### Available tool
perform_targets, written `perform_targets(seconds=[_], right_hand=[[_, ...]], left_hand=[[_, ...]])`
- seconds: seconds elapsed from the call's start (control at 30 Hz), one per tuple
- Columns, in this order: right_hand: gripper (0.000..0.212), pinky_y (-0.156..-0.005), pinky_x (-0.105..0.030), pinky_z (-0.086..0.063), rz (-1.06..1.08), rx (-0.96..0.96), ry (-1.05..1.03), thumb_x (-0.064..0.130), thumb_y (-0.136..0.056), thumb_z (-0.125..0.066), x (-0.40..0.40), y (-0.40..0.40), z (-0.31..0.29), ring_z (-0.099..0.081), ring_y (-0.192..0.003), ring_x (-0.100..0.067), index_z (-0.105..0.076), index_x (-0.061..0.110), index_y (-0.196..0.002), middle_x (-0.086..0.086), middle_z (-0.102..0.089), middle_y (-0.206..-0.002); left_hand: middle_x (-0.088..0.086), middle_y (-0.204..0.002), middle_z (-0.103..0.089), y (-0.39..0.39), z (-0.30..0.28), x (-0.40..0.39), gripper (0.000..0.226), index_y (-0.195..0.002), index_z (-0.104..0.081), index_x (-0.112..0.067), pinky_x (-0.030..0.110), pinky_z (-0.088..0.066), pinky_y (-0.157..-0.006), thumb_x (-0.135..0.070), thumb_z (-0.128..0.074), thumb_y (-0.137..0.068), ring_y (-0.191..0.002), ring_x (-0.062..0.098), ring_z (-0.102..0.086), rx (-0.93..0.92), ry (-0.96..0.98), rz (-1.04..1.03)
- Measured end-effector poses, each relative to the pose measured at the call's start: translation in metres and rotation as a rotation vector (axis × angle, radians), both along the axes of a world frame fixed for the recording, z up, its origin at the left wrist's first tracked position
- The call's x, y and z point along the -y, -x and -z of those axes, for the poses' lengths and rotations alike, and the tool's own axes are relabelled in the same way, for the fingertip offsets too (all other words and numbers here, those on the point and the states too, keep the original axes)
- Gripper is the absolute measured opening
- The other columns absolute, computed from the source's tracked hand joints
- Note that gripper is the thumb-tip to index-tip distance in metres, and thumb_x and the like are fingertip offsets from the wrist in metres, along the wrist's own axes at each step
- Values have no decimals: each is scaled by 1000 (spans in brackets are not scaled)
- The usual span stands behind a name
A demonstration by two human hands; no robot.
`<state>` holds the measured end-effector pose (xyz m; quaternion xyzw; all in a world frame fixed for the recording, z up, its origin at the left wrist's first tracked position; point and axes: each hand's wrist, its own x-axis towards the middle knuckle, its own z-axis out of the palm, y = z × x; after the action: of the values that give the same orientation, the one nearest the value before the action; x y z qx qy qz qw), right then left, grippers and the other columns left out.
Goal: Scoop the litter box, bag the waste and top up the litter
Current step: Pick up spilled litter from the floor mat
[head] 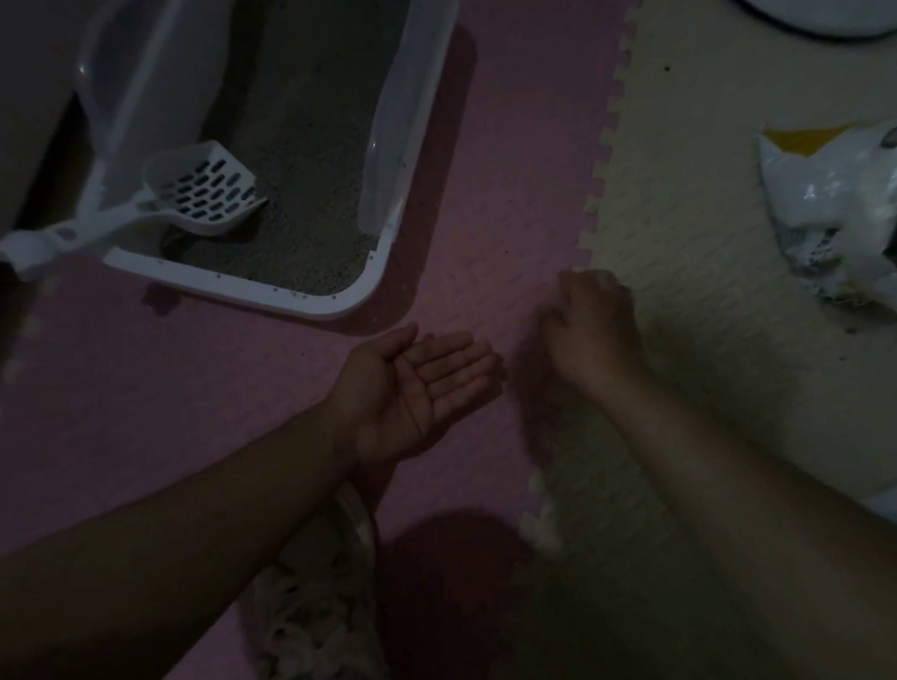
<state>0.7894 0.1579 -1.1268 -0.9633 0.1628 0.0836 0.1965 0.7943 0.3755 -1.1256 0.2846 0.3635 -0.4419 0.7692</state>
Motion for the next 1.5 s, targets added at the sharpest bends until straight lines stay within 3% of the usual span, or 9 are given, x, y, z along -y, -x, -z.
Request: perform_targets(seconds=[0.1,0.23,0.37,0.47,0.67,0.9,1.2,1.33,1.5], right_hand=[[60,-117,-45,-26,-168,-115,147,28,-96,-49,2,-1,24,-26,-146,-40,-37,3,-150,-21,-28,-159],[64,-121,-45,-20,-258,-127,231,28,-100,-42,-21,11,36,-14,-151,-36,-24,2,-155,-20,-13,-165],[57,-114,-51,-34,-231,-53,108,20,-91,-44,-38,35,40,-34,-143,-43,-47,-5,-143,-26,-35,-155],[43,-99,-46,-47,-228,63,140,13,-85,-57,-34,40,38,-54,-120,-44,-63,-3,-124,-25,-57,-135],[14,-73,-42,-43,-190,173,161,14,-83,-62,-27,35,37,-52,-87,-35,-70,8,-91,-16,-62,-96],[21,-87,-40,-45,129,85,-47,5,-80,-66,-19,20,34,-57,-95,-39,-70,1,-100,-23,-57,-106],[4,-67,-43,-47,-38,146,96,1,-76,-65,-21,32,39,-60,-78,-41,-66,2,-79,-21,-62,-87],[13,-79,-43,-49,-11,-27,232,8,-90,-56,-32,30,30,-61,-96,-41,-65,2,-97,-21,-62,-106],[25,-88,-38,-53,29,-240,145,11,-89,-57,-31,5,7,-65,-109,-38,-71,-3,-105,-24,-69,-113]], left_hand=[[32,-123,-66,2,0,-2,55,-101,-72,15,57,-57,-85,-30,-40,-102,-101,45,-71,13,30,-5],[32,-123,-65,2,-2,-4,54,-101,-72,14,57,-56,-87,-30,-41,-101,-103,45,-70,1,66,-26],[32,-125,-64,2,-6,-5,52,-102,-72,14,57,-56,-88,-29,-43,-99,-105,45,-70,5,79,-18],[32,-124,-65,2,-7,-6,51,-102,-72,14,58,-57,-87,-29,-44,-99,-104,45,-70,1,101,-29],[32,-124,-65,3,-7,-11,54,-102,-72,15,58,-58,-83,-31,-42,-102,-103,46,-70,-20,130,-55],[33,-126,-63,5,-6,-17,54,-105,-70,15,59,-56,-88,-30,-41,-102,-107,47,-68,-19,147,-54],[33,-125,-64,2,-9,-11,55,-103,-70,16,58,-59,-82,-29,-40,-103,-104,47,-69,-13,150,-66],[32,-126,-64,2,-6,-11,54,-106,-70,15,57,-59,-82,-29,-40,-102,-107,46,-69,-2,141,-86],[31,-125,-64,4,-7,-7,51,-118,-62,13,55,-61,-77,-30,-39,-103,-106,46,-69,1,127,-100]])
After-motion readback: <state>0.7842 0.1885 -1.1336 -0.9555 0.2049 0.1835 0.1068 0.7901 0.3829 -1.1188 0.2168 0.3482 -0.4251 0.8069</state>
